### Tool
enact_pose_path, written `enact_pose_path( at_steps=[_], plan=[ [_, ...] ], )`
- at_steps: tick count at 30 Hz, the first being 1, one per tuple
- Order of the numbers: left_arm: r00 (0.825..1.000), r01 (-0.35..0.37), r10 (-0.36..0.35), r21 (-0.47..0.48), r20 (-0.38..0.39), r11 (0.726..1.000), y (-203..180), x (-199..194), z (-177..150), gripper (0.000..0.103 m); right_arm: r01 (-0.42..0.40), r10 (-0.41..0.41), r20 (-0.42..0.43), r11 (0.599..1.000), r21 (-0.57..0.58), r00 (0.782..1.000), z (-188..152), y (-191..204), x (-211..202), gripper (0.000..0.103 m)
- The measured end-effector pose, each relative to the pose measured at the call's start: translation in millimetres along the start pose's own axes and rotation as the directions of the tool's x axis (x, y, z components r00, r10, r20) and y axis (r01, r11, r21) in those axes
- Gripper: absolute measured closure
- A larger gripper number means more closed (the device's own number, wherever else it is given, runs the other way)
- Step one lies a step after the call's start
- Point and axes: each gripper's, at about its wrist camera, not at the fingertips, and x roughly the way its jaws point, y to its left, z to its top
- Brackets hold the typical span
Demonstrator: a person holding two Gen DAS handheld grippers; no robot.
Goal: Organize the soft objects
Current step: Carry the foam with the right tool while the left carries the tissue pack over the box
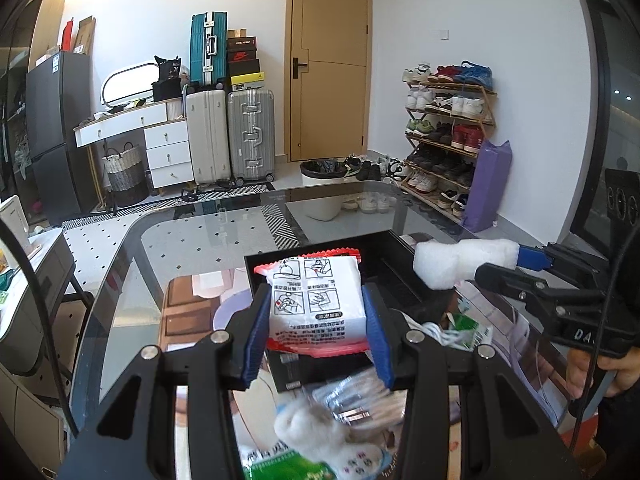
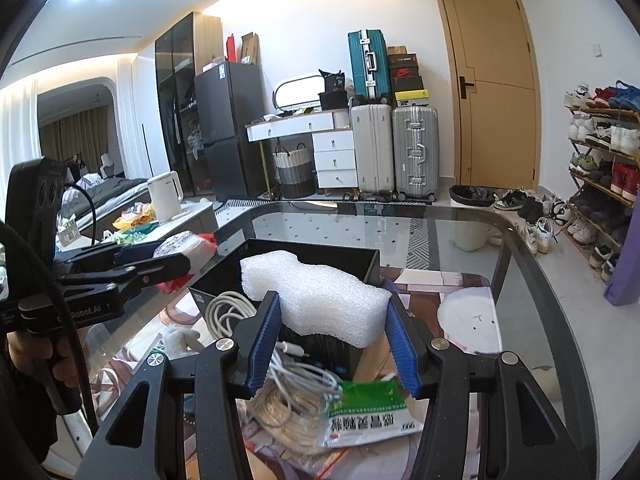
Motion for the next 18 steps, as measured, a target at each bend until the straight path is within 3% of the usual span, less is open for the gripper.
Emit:
enact_pose_path(
  at_steps=[18],
  plan=[
    [0.998,-0.013,0.014,0.013,-0.066,1.0,1,52,4,0.06,0.035,-0.043,-0.085,0.996,-0.086,0.995,21,-1,61,0.051]
  ],
)
